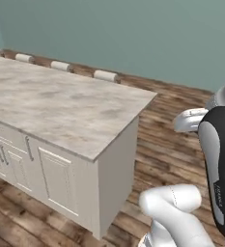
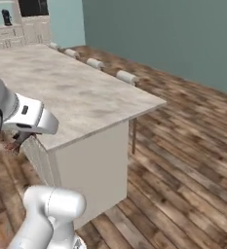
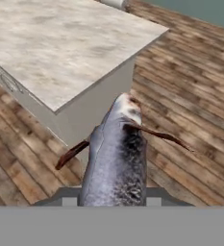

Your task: Pick fish from the fridge and place it on the plate on the counter.

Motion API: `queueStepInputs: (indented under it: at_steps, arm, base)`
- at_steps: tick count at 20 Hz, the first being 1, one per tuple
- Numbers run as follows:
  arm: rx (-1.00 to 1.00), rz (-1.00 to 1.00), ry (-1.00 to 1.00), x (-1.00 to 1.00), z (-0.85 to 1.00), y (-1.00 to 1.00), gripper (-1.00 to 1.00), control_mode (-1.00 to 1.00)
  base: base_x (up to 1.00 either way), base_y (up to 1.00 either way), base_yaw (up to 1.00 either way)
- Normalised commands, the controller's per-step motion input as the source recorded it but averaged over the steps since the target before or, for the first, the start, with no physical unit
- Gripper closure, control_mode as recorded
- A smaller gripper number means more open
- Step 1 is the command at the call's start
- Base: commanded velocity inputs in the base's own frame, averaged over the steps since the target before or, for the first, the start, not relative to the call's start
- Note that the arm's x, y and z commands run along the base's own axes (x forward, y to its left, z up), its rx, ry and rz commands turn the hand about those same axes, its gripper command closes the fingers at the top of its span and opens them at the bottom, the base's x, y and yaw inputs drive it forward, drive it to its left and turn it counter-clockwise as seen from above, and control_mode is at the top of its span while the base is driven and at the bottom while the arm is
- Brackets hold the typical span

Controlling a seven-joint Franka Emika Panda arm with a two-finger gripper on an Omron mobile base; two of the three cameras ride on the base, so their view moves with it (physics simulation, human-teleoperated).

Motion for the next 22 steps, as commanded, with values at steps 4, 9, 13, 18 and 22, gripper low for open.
queueStepInputs:
  at_steps: [4,9,13,18,22]
  arm:
    - [0.00,0.00,0.00,0.00,0.00,0.00,1.00,1.00]
    - [0.00,0.00,0.00,0.00,0.00,0.00,1.00,1.00]
    - [0.00,0.00,0.00,0.00,0.00,0.00,1.00,1.00]
    - [0.00,0.00,0.00,0.00,0.00,0.00,1.00,1.00]
    - [0.00,0.00,0.00,0.00,0.00,0.00,1.00,1.00]
  base:
    - [0.00,0.26,0.60]
    - [0.11,0.33,0.63]
    - [0.38,0.23,0.63]
    - [0.47,0.45,0.54]
    - [0.64,0.70,0.34]
